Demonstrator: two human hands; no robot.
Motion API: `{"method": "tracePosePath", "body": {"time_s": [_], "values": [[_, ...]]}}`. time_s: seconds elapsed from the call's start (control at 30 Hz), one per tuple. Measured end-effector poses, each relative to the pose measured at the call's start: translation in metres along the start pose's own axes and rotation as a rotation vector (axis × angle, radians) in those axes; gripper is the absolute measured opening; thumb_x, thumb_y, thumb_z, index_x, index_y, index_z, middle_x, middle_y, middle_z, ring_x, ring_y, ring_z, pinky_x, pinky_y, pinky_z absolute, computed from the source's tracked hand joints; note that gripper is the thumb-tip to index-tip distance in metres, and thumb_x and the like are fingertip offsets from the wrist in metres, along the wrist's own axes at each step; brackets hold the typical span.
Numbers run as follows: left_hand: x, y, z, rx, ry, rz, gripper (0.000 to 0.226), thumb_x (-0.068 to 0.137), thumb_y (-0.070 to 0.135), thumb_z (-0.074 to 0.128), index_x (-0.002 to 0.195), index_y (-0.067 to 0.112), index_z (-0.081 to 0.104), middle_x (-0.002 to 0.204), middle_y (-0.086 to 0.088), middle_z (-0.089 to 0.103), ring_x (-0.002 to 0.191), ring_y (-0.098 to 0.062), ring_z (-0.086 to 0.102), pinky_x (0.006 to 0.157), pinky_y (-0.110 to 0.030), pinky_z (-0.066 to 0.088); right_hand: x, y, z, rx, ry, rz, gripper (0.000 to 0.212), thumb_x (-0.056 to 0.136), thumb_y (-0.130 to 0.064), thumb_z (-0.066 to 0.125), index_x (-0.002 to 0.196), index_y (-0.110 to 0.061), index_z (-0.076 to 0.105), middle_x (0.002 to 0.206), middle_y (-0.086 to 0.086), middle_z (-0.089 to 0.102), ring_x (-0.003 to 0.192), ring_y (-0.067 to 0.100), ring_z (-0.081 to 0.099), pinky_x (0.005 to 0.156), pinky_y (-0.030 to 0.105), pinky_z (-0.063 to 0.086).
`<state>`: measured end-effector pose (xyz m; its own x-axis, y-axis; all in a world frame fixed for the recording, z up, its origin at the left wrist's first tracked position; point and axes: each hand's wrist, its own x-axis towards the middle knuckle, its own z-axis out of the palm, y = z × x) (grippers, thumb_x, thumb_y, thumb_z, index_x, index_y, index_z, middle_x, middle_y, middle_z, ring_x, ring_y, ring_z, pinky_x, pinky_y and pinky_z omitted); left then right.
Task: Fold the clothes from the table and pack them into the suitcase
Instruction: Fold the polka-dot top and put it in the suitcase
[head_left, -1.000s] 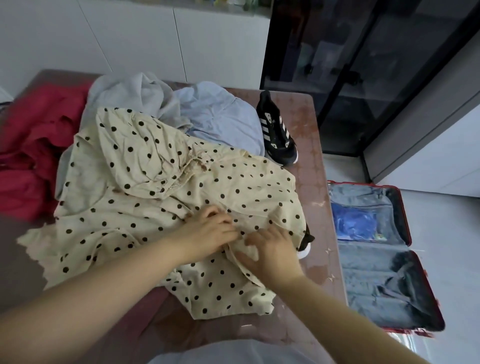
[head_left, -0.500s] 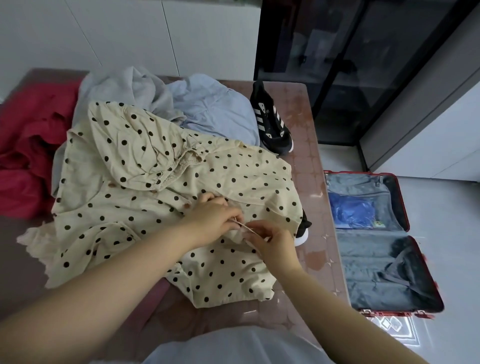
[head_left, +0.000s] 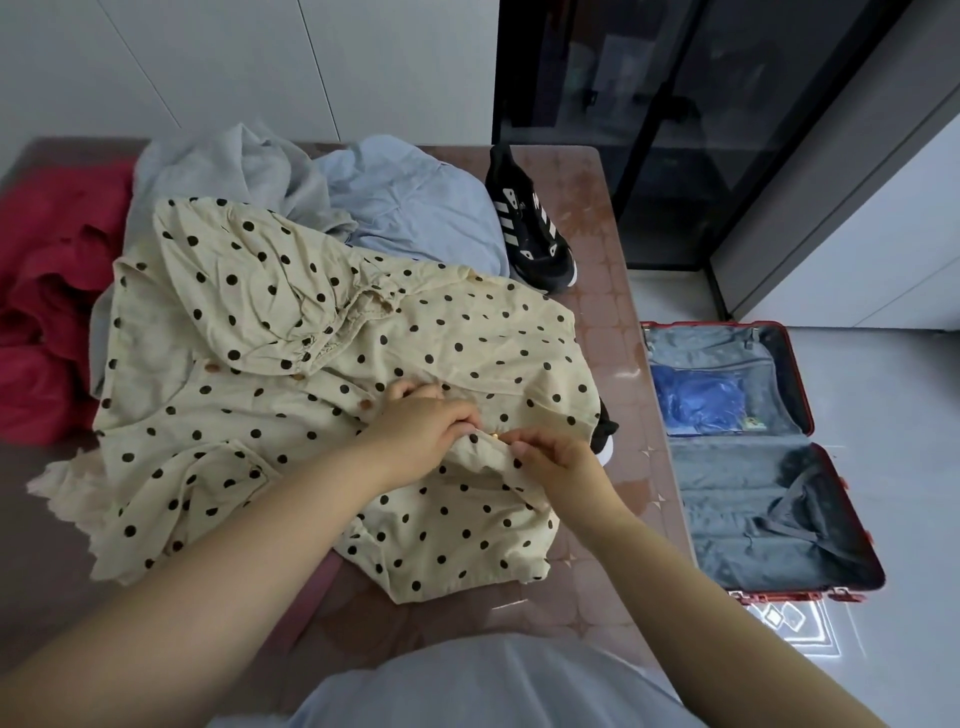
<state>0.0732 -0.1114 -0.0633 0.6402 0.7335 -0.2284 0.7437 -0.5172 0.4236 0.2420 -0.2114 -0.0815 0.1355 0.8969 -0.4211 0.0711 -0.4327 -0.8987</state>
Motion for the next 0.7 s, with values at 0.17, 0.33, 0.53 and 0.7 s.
{"method": "tracePosePath", "body": {"time_s": [0.17,0.33,0.53,0.7], "values": [[-0.002,0.004,-0.004,0.045,0.026,0.034,0.026,0.1,0.032,0.038,0.108,0.027,0.062,0.094,0.006,0.051,0.11,-0.012,0.04,0.098,-0.023,0.009,-0.003,-0.001,-0.007,0.014,-0.085,0.028,0.018,0.085,-0.016,0.07,0.102,-0.014,0.072,0.087,0.007,0.071,0.075,0.008,0.063,0.071,0.02,0.051],[-0.004,0.007,0.0,0.032,0.008,-0.004,0.024,0.099,0.034,0.038,0.105,0.031,0.061,0.097,0.008,0.055,0.107,-0.014,0.04,0.1,-0.03,0.014,0.002,0.001,0.004,-0.06,0.05,-0.038,0.014,0.084,-0.018,0.071,0.097,-0.015,0.075,0.077,-0.006,0.069,0.067,0.0,0.061,0.067,0.012,0.048],[-0.004,0.023,0.011,0.061,0.065,0.033,0.029,0.095,0.04,0.047,0.122,0.035,0.055,0.123,0.018,0.056,0.121,-0.007,0.041,0.096,-0.03,0.01,0.012,0.009,0.014,-0.262,0.174,-0.14,0.018,0.09,-0.021,0.062,0.106,-0.021,0.073,0.082,-0.012,0.067,0.072,-0.003,0.058,0.07,0.013,0.045],[0.0,0.029,0.028,0.027,0.197,-0.113,0.021,0.093,0.039,0.052,0.11,0.038,0.064,0.1,0.015,0.065,0.109,-0.008,0.046,0.093,-0.03,0.011,0.017,0.009,0.018,-0.283,0.27,-0.153,0.013,0.088,-0.023,0.065,0.097,-0.017,0.072,0.083,-0.011,0.068,0.079,0.003,0.063,0.073,0.015,0.049]]}}
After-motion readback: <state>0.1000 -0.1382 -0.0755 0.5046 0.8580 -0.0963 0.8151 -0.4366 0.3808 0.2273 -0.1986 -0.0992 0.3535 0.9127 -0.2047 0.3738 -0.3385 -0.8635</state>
